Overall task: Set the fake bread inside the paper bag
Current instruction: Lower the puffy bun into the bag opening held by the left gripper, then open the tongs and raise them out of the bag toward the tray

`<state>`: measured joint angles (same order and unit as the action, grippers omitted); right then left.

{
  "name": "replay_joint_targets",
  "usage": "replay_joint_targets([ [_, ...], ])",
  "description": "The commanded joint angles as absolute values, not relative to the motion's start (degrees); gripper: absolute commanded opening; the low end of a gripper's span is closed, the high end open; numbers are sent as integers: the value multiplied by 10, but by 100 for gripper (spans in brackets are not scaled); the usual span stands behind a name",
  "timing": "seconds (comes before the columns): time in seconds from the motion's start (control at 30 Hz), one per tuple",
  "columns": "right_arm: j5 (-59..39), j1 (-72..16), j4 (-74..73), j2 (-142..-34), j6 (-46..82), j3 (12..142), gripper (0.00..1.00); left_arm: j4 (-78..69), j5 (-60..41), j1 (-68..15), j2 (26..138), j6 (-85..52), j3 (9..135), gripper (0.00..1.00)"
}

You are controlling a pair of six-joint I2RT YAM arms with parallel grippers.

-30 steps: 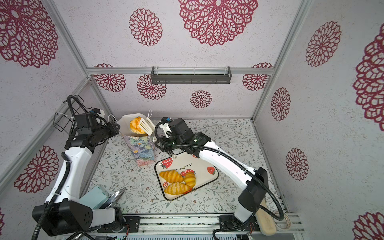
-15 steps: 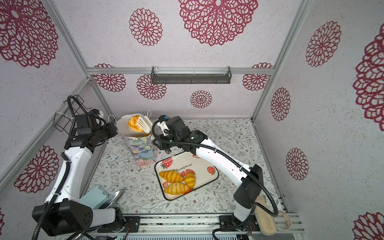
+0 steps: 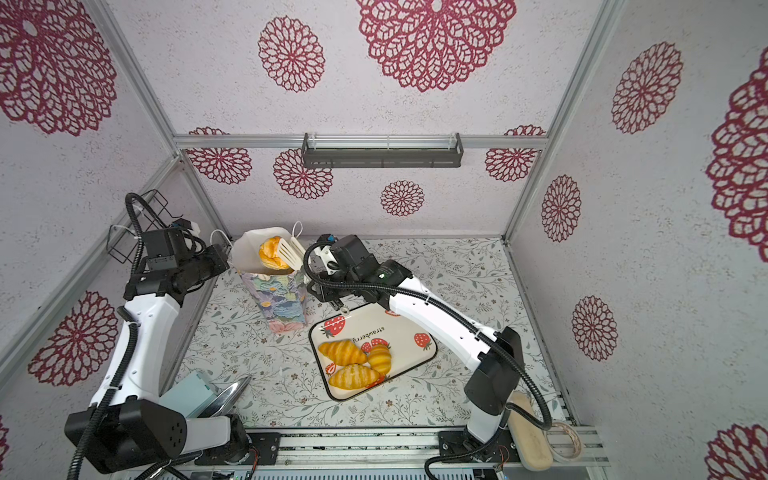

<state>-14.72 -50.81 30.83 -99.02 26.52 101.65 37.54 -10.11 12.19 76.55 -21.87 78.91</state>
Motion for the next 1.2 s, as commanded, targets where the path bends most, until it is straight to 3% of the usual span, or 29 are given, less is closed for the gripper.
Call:
replay_joint_targets([
  [0.0, -139, -508, 286, -990, 249, 1053, 33, 361, -112, 129, 768, -225, 785, 0],
  [1.17, -128, -509, 293, -992, 249, 1063, 40, 356, -133, 127, 759, -220, 766, 0],
])
